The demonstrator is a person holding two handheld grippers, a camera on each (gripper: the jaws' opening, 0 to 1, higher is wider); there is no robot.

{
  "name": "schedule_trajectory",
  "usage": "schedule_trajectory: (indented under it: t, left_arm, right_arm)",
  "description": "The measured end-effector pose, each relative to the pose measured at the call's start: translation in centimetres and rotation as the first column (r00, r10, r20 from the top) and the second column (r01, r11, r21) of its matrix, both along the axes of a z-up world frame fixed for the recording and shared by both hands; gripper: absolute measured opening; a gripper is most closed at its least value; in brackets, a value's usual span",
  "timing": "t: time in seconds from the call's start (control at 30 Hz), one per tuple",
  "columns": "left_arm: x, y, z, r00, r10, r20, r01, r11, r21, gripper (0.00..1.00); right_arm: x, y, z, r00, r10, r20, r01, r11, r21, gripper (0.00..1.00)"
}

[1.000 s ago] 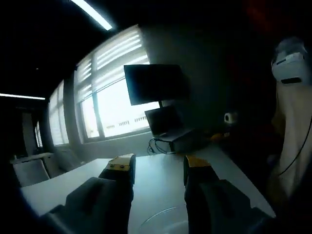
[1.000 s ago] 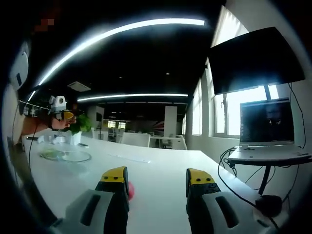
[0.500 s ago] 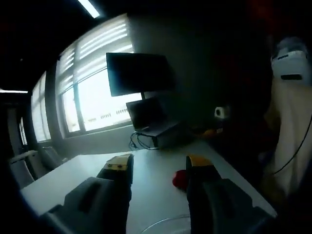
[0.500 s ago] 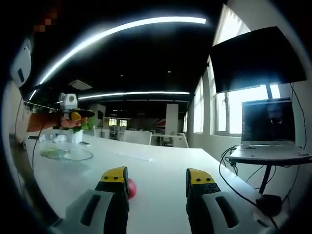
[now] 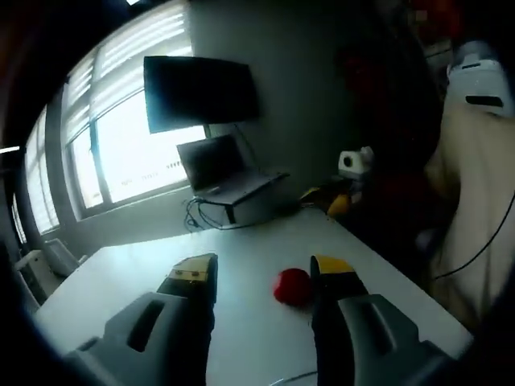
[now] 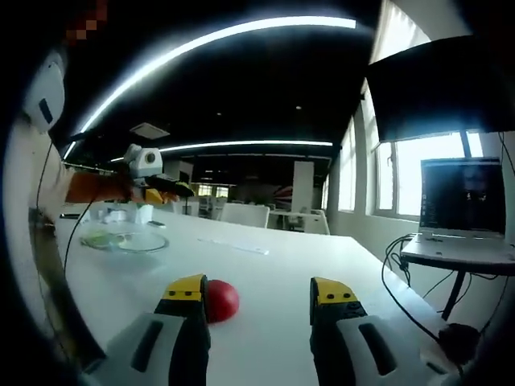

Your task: Pick up the tomato from the tabletop place it into the food storage container close the lid and lock the latches

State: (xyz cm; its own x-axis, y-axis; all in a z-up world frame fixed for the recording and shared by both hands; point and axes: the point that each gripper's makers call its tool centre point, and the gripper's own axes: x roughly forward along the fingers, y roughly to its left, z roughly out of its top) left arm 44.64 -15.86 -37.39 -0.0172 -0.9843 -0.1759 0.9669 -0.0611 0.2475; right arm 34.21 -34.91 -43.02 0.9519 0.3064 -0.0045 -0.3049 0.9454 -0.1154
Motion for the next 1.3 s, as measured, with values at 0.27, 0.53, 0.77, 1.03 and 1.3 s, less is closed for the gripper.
schedule_trajectory:
  t: [0.27, 0.53, 0.77, 1.03, 1.3]
  left_arm:
    - [-0.1, -2.1, -2.1, 0.999, -0.042, -0.014, 0.042, 0.998, 0.052, 0.43]
    - [-0.9, -4.0, -4.7, 0.996, -0.086, -0.007, 0.086, 0.989, 0.123, 0.44]
    - [-1.4, -5.3, -6.8, 0.993, -0.117, -0.004, 0.116, 0.978, 0.175, 0.44]
    - [-1.4, -6.2, -8.9, 0.991, -0.131, -0.003, 0.128, 0.964, 0.232, 0.45]
    - [-1.2, -6.9, -10.0, 0.99, -0.143, -0.013, 0.141, 0.957, 0.255, 0.46]
  right_arm:
    - [1.3, 1.2, -0.6, 0.998, 0.052, -0.029, -0.052, 0.998, -0.018, 0.47]
    - [2.1, 2.2, -2.0, 0.993, 0.098, -0.066, -0.1, 0.995, -0.027, 0.49]
    - [2.6, 2.9, -3.3, 0.986, 0.135, -0.095, -0.139, 0.99, -0.03, 0.5]
    - [3.5, 3.6, -4.3, 0.981, 0.165, -0.107, -0.167, 0.986, -0.016, 0.51]
    - [4.6, 4.4, -4.9, 0.976, 0.185, -0.113, -0.188, 0.982, -0.017, 0.52]
